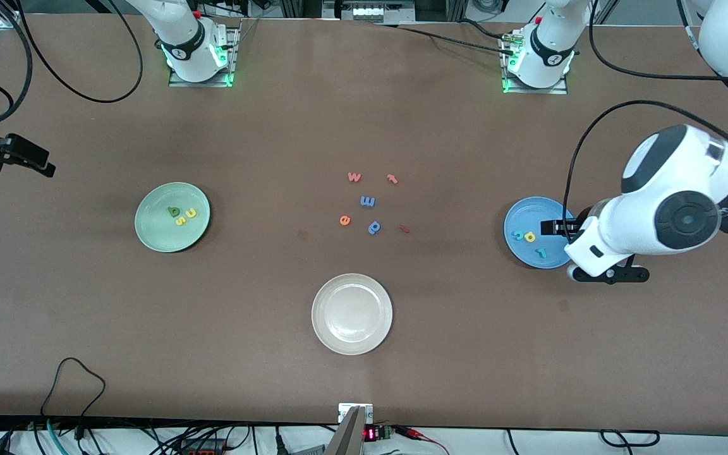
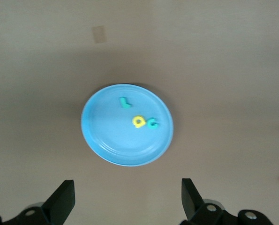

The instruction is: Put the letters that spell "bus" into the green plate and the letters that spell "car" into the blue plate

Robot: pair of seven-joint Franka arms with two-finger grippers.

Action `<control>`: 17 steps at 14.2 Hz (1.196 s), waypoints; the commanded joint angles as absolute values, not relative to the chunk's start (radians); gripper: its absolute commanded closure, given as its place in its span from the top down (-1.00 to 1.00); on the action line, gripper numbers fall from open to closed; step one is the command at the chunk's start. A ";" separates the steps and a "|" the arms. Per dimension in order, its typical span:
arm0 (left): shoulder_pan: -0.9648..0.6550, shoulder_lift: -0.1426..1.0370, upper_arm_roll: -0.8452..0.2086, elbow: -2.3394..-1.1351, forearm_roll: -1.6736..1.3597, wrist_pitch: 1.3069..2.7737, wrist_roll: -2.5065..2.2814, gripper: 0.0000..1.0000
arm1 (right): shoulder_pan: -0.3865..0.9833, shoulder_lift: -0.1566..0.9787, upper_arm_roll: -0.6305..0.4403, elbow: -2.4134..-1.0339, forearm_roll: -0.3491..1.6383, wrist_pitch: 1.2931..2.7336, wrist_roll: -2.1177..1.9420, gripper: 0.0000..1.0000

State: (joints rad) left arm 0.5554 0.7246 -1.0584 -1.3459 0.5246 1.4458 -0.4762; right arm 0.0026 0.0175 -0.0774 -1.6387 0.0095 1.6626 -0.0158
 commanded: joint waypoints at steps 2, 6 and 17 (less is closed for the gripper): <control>0.415 0.518 -0.774 -1.321 0.239 1.431 -0.359 1.00 | 0.011 -0.046 -0.083 -1.675 -0.003 1.631 -0.017 1.00; 0.212 0.336 -0.394 -1.342 0.037 1.439 -0.220 1.00 | 0.009 -0.040 -0.083 -1.674 0.005 1.618 -0.026 1.00; -0.075 -0.053 0.042 -1.649 0.041 1.568 -0.029 1.00 | 0.009 -0.041 -0.083 -1.666 -0.002 1.620 -0.032 1.00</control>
